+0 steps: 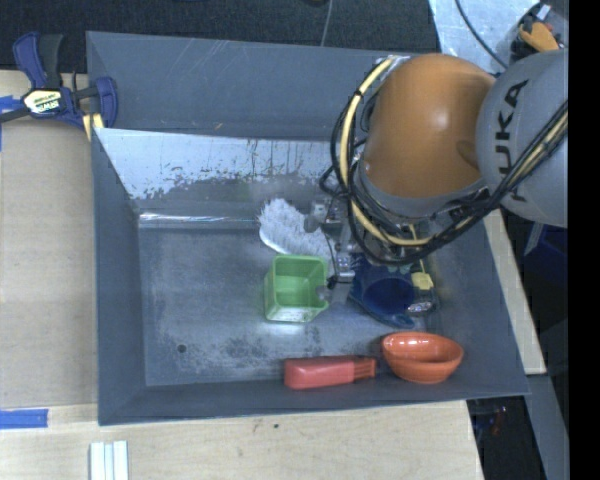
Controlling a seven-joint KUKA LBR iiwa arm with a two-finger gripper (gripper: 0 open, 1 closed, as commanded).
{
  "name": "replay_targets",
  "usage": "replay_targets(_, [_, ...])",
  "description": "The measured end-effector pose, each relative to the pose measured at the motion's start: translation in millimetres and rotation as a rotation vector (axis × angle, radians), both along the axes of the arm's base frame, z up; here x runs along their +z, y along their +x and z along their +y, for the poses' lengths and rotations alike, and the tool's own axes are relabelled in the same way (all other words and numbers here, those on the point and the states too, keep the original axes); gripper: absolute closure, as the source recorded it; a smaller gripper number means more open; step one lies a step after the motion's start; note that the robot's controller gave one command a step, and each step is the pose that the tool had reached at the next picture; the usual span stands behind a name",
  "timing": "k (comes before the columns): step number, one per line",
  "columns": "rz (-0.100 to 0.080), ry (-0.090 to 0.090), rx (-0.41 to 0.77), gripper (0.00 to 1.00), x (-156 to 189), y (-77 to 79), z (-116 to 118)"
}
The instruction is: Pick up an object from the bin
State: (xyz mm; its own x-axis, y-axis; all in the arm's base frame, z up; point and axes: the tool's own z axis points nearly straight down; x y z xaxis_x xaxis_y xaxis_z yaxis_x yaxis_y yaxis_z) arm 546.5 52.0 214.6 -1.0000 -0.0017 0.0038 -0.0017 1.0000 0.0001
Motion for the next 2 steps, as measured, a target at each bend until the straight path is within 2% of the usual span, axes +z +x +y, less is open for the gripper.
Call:
replay_targets(1, [-0.007,0.000,-0.002,0.00,3.5,1.6,-0.3])
replay_targets(2, [-0.021,0.002,0.176,0.00,-116.1,40.9,-23.6])
